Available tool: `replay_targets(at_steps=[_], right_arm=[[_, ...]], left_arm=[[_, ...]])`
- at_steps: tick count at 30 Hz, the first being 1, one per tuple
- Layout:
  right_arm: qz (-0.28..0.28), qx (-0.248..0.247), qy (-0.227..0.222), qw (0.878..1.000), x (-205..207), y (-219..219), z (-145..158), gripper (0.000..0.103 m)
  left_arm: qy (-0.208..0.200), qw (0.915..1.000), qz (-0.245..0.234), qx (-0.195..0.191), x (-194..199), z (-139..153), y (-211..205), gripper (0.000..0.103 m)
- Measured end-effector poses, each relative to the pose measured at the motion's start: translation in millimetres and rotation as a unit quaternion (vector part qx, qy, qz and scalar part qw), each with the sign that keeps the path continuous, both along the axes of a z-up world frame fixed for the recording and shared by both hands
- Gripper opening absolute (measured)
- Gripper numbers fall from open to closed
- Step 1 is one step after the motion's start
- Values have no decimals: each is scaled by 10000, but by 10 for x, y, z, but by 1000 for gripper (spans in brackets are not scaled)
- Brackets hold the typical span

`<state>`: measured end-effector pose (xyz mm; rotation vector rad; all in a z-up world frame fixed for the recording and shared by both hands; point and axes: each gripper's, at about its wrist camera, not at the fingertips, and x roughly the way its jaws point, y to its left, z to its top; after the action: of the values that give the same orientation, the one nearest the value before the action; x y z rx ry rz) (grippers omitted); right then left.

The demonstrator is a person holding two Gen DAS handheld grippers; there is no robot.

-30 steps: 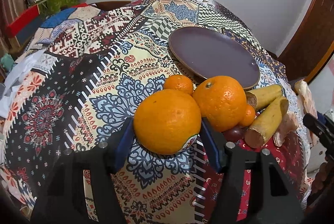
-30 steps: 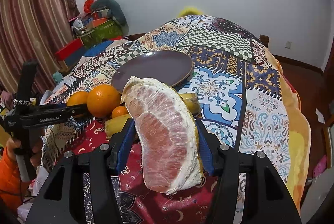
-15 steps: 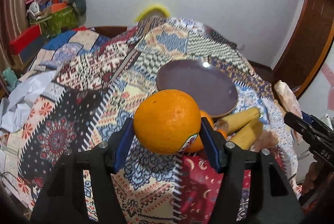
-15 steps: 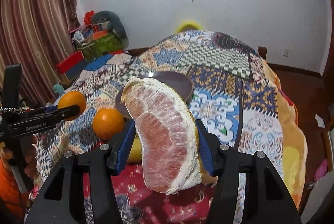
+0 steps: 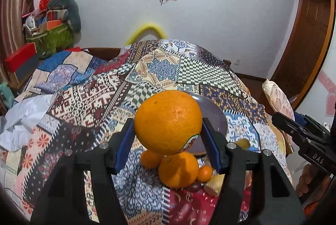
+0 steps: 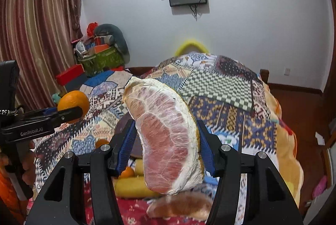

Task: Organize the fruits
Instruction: 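Carry the pomelo segment in right tool while left tool lifts the orange over the plate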

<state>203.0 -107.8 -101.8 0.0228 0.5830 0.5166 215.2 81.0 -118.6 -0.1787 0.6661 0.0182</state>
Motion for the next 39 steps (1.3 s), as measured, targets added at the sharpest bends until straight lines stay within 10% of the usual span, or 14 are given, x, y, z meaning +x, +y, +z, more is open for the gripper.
replay_targets(at_steps=[21,39], right_arm=[[122,-369,-169,9991,634,354,-92,53],[442,-1084,648,9910,1171,596,-555,53]], left_arm=[[-4,9999,-121,108,782,-70,21,62],[1072,9930,-433,230,1425,-685,34,62]])
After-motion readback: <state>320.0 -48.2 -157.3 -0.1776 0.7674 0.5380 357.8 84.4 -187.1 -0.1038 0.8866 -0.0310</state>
